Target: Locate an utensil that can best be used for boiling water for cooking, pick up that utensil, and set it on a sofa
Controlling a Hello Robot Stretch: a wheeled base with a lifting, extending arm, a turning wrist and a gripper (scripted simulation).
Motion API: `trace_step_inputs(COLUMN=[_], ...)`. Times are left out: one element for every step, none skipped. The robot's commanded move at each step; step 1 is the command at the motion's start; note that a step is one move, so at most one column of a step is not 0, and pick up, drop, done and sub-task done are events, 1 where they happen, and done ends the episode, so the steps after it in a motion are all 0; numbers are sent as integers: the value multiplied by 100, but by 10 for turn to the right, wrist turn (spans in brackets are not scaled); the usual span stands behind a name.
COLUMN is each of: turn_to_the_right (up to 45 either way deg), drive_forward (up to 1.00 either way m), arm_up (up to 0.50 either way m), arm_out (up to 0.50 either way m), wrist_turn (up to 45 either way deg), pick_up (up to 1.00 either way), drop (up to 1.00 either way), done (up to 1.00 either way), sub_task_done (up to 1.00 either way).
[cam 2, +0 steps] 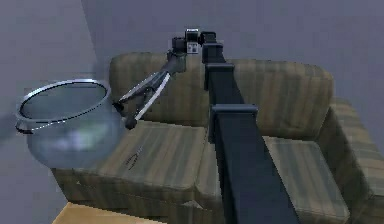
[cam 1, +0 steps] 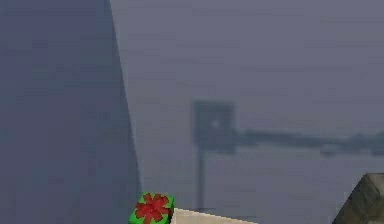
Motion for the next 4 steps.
trace_step_inputs(turn_to_the_right=[0,0,0,0], drive_forward=[0,0,0,0], arm_up=[0,0,0,-30], arm_out=[0,0,0,0], wrist_turn=[450,450,390,0], pick_up=[0,0,0,0], drop=[0,0,0,0], done=[0,0,0,0], sub_task_done=[0,0,0,0])
